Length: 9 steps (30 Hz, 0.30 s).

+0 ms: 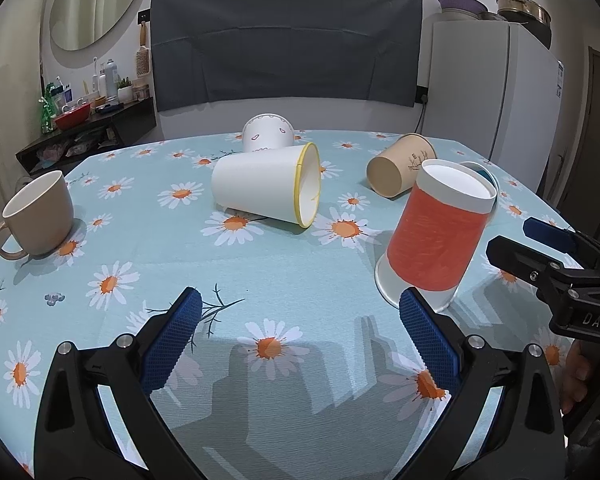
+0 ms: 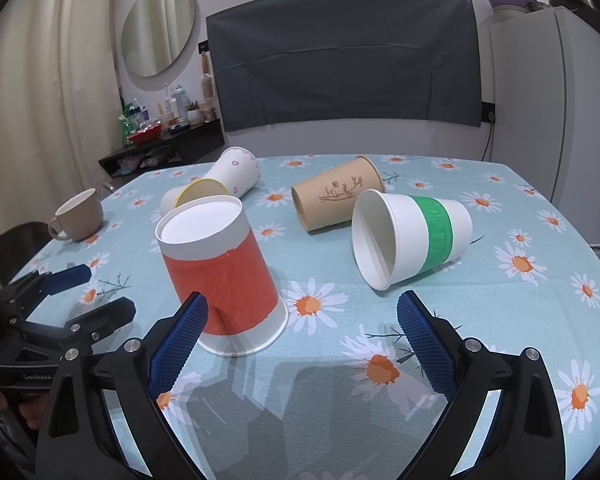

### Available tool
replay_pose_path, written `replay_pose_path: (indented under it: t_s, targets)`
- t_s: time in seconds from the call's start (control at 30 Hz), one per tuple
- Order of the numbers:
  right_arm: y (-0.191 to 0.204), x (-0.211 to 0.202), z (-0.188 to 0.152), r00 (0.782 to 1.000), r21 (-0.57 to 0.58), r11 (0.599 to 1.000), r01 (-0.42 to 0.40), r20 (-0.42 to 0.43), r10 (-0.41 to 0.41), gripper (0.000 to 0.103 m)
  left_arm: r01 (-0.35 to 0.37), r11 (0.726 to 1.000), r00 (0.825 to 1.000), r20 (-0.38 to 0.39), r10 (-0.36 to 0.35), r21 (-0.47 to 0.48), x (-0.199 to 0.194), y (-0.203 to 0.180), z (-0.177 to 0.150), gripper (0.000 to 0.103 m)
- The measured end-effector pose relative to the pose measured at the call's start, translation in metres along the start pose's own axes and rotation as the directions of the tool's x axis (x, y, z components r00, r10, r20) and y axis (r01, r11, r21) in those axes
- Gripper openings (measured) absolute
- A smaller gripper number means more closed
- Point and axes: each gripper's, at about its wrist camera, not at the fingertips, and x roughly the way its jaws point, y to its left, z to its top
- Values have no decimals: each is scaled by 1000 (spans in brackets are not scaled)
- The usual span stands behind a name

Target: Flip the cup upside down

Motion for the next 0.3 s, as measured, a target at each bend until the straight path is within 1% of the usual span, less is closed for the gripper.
replay_pose_path:
  t_s: [0.13, 0.3]
  targets:
    - [0, -1, 0, 1000, 0, 1000, -6, 1, 6, 92, -19, 1000, 1000, -10, 19, -9, 1, 1, 0, 97]
    - [-1, -1, 0, 1000, 3, 1000, -13, 1, 13, 92, -17, 1000, 1000, -22, 17, -14, 3, 2, 0, 97]
